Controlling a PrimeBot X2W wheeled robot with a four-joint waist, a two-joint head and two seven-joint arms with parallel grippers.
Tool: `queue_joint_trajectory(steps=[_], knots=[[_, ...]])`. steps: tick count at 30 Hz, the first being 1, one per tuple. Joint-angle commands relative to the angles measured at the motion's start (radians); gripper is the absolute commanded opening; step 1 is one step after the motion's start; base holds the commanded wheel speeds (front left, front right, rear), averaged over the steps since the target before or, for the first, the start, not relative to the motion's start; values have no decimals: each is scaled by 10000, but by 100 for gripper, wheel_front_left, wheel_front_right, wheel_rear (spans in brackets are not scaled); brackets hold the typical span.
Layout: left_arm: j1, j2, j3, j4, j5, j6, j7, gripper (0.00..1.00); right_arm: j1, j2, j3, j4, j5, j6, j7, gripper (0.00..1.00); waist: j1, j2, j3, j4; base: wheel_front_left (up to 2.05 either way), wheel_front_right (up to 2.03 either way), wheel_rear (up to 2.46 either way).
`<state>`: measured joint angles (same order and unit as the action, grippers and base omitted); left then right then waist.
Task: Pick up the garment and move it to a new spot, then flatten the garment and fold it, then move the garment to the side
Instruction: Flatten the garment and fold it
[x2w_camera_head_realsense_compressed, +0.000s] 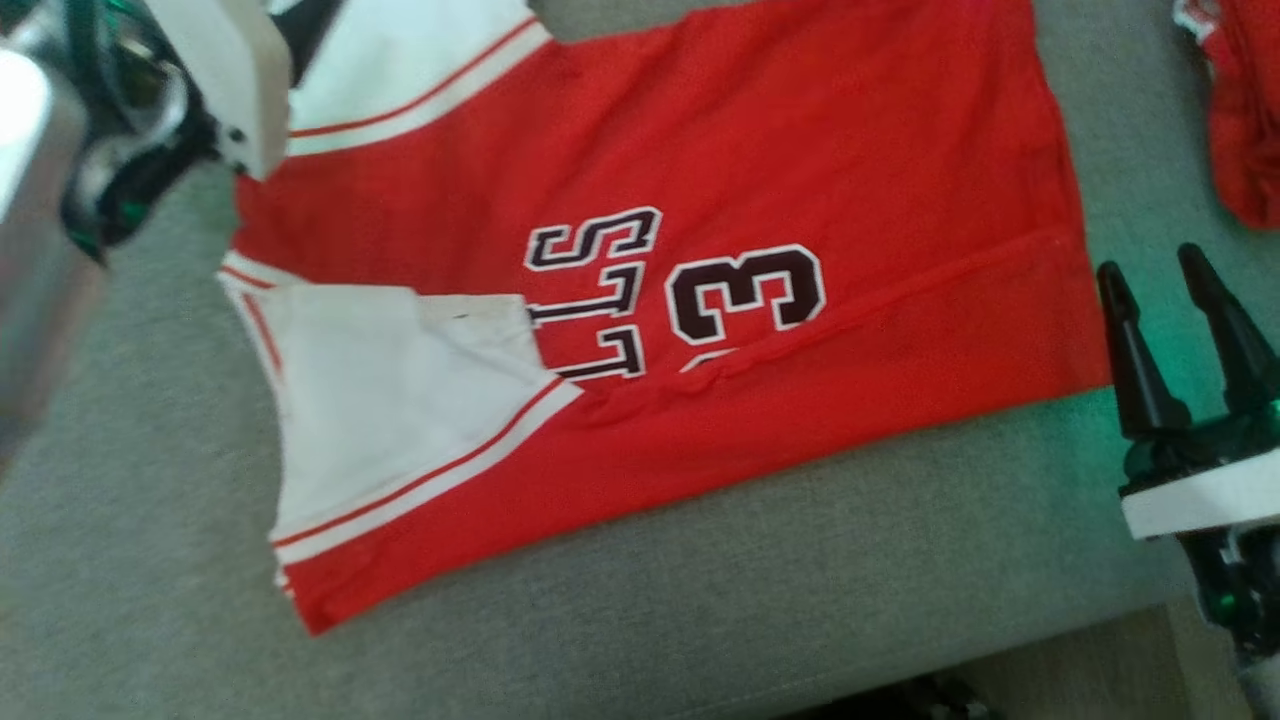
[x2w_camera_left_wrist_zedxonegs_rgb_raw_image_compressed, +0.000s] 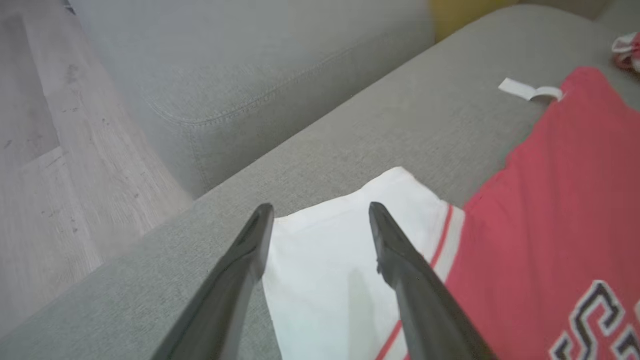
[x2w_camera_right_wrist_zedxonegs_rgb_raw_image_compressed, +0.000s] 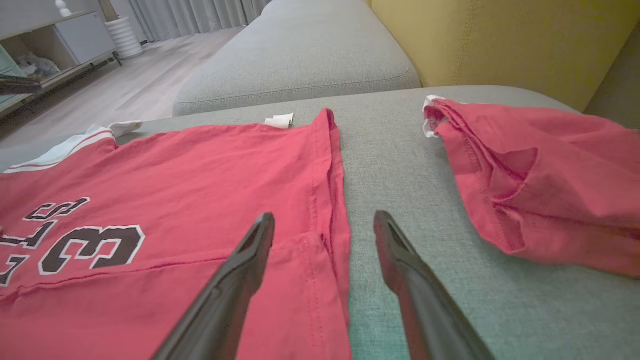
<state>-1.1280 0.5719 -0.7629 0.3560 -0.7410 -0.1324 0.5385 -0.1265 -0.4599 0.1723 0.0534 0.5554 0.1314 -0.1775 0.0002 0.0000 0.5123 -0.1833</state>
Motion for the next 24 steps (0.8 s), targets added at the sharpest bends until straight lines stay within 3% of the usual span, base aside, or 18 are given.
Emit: queue_joint_trajectory(steps=[1,8,16,17,19,20,24], knots=[[-529,599,352,-114,-15,21,62,100,82,-204,159,-172,82,-7,-102,100,-2,0,419,-420,0,0,0],[-1568,1341,-491,1503,61,19,192,100,-443,-124,673,225,238,-7,-364,100,-2,0,932,-1059,0,0,0],[-1940,1606,-1195,2252,-301,18,23,100,-713,-109,978,676,425,-7,-618,100,-2,0,1180,-1370,0,0,0],[-1958,1629,-1289,2295,-374,18,25,87,-741,-118,998,720,445,-7,-639,100,-2,0,1178,-1387,0,0,0],[-1957,1664,-1500,2316,-571,18,33,17,-786,-134,1017,809,478,-7,-676,100,-2,0,1144,-1408,0,0,0],[-1952,1689,-1602,2307,-687,18,40,0,-801,-149,1018,852,483,-7,-691,100,-2,0,1115,-1411,0,0,0],[-2023,1763,-1950,2251,-988,18,-120,0,-807,-234,952,997,509,-7,-740,100,-2,0,940,-1372,0,0,0]])
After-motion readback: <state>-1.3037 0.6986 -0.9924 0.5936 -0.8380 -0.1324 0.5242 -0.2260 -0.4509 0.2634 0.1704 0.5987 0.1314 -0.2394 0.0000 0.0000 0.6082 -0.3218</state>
